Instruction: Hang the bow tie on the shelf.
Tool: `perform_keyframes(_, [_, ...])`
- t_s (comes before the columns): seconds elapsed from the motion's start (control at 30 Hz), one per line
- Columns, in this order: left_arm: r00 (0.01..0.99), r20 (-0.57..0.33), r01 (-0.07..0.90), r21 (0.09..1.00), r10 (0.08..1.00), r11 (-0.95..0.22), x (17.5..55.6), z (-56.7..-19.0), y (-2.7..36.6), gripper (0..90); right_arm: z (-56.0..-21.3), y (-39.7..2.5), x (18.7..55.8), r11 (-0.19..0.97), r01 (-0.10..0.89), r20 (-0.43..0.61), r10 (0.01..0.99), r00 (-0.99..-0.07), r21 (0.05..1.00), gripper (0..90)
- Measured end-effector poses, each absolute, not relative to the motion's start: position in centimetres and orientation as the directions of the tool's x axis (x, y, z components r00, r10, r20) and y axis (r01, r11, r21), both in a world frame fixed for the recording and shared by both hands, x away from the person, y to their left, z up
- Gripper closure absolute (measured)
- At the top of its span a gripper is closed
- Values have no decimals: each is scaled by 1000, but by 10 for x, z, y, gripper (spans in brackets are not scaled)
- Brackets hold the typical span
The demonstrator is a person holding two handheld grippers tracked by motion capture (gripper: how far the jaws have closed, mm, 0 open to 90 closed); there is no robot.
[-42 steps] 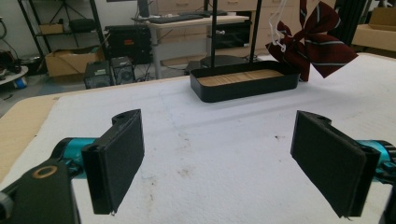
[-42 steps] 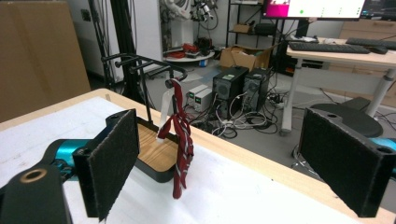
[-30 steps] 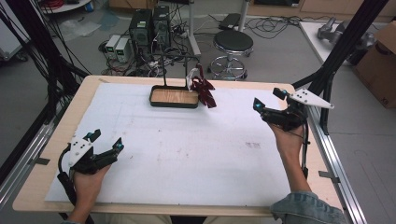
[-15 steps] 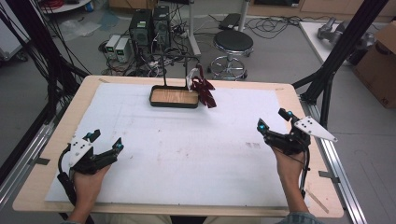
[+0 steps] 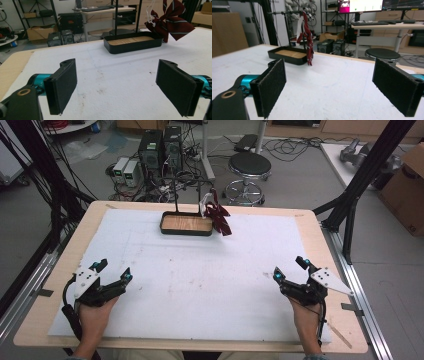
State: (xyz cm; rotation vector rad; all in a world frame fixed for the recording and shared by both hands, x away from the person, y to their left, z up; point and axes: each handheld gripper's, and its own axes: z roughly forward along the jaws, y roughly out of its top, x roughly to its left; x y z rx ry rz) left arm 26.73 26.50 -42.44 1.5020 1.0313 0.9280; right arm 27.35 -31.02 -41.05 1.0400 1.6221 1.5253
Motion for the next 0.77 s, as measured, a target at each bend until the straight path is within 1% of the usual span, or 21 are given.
perform_keyframes(0.2, [328, 38, 132, 988, 944, -85, 267, -425, 265, 175, -426, -310, 268, -10, 129, 68, 889, -453, 992, 109])
perform_keyframes(0.4, [329, 39, 131, 988, 944, -86, 267, -424, 264, 175, -442, -313, 259, -46, 144, 104, 896, -432, 989, 109])
perform_keyframes(0.77, [327, 41, 133, 987, 944, -89, 266, -424, 264, 175, -444, -312, 256, -34, 131, 90, 892, -443, 991, 109])
